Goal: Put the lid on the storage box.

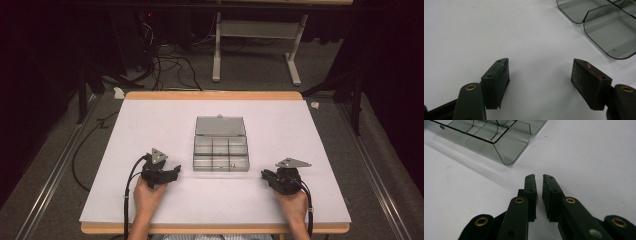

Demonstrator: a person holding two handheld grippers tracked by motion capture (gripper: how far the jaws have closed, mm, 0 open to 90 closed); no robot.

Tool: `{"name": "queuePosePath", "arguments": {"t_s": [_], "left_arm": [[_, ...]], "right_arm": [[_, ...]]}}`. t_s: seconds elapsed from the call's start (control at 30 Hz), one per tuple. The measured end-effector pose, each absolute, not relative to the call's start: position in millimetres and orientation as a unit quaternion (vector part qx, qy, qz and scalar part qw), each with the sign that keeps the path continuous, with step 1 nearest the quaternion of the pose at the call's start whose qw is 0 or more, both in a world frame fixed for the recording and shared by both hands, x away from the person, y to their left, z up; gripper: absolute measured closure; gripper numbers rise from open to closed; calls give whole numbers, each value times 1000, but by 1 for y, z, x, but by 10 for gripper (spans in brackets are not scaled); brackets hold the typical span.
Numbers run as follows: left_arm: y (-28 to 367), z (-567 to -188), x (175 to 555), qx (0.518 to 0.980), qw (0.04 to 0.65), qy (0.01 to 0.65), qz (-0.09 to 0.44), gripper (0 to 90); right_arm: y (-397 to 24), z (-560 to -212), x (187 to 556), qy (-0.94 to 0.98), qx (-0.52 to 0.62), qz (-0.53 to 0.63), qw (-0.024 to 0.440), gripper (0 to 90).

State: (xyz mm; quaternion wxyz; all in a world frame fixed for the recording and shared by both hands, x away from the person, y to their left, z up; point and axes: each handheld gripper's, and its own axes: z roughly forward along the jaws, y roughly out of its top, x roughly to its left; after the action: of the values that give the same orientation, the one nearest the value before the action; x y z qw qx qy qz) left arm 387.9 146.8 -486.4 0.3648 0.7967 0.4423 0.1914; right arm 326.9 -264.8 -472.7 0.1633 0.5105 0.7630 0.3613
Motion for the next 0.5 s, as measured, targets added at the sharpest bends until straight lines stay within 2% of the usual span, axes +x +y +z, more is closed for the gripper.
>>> {"name": "queuePosePath", "arguments": {"t_s": [0.5], "left_arm": [[147, -486, 388, 797, 363, 443, 192, 310]], "right_arm": [[-265, -476, 329, 771, 505, 358, 148, 878]]}}
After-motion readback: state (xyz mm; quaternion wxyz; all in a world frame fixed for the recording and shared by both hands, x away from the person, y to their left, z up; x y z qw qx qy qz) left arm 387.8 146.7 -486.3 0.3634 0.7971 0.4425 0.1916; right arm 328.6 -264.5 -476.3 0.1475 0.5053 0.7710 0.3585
